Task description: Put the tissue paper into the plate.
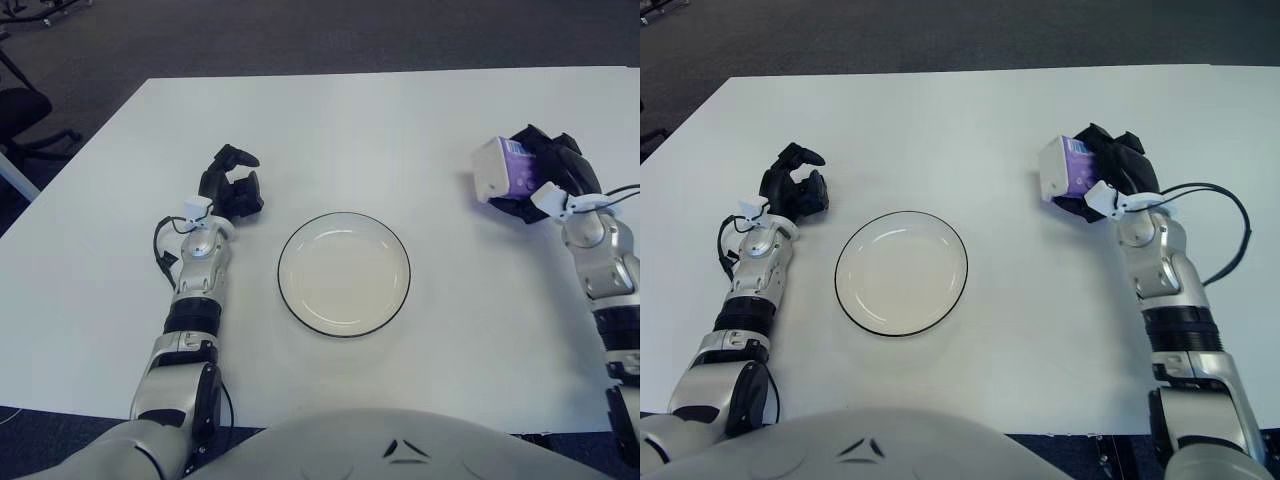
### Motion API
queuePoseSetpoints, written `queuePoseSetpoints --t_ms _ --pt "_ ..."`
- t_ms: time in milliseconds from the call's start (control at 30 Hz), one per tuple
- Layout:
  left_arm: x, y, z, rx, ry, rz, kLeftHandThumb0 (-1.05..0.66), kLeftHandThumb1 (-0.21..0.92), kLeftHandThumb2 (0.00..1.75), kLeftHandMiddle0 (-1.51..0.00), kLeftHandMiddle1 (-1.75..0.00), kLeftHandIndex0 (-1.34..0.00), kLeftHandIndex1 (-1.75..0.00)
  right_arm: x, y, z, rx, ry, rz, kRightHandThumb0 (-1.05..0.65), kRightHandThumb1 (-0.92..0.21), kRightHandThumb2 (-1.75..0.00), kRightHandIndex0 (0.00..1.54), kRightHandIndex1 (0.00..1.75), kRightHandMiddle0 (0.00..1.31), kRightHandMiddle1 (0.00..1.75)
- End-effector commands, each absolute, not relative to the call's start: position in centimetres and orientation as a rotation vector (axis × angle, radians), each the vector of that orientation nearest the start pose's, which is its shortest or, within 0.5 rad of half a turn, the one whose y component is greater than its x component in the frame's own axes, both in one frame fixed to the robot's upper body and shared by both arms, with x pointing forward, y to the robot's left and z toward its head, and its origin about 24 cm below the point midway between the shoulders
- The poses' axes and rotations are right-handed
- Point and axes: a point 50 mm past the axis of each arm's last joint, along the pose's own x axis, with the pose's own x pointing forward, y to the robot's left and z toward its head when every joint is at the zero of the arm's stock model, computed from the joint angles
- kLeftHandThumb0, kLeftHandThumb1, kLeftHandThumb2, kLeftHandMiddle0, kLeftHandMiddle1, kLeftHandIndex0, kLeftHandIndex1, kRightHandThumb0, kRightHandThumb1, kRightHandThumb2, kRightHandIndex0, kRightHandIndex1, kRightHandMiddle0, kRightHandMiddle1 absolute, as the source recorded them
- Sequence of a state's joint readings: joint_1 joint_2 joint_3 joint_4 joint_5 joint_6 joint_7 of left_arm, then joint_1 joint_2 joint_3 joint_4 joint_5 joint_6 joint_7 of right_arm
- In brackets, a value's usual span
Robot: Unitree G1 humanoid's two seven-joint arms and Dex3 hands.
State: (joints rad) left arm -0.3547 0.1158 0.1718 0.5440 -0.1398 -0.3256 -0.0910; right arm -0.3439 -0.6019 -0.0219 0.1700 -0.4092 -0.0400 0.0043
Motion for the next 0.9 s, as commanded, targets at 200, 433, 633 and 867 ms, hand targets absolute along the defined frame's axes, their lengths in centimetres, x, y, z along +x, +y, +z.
queuePoseSetpoints --t_ms 200,433,633,867 --pt "27.8 18.1 -0.9 -0.120 0.051 0.069 -0.45 0.40 1.22 -1.27 -1.75 -0.55 -1.75 32.0 -22.6 17.5 -0.731 -0.280 -0.045 0.54 -0.15 -1.52 0.75 1.75 1.01 1.75" --pt "27.7 17.9 -0.9 -0.118 0.048 0.062 -0.45 0.42 1.19 -1.27 -1.75 -0.53 -1.75 32.0 -20.8 18.3 -0.599 -0.317 0.034 0.54 -0.15 -1.52 0.75 1.75 1.01 1.75" --pt "27.6 17.6 -0.9 -0.120 0.046 0.059 -0.44 0.43 1.18 -1.27 -1.75 -0.53 -1.75 31.5 -17.8 19.0 -0.434 -0.339 0.149 0.53 -0.15 -1.52 0.74 1.75 1.00 1.75" --pt "27.6 17.3 -0.9 -0.120 0.045 0.056 -0.44 0.43 1.17 -1.27 -1.75 -0.52 -1.75 31.0 -15.5 19.4 -0.284 -0.320 0.284 0.53 -0.16 -1.51 0.74 1.75 0.99 1.75"
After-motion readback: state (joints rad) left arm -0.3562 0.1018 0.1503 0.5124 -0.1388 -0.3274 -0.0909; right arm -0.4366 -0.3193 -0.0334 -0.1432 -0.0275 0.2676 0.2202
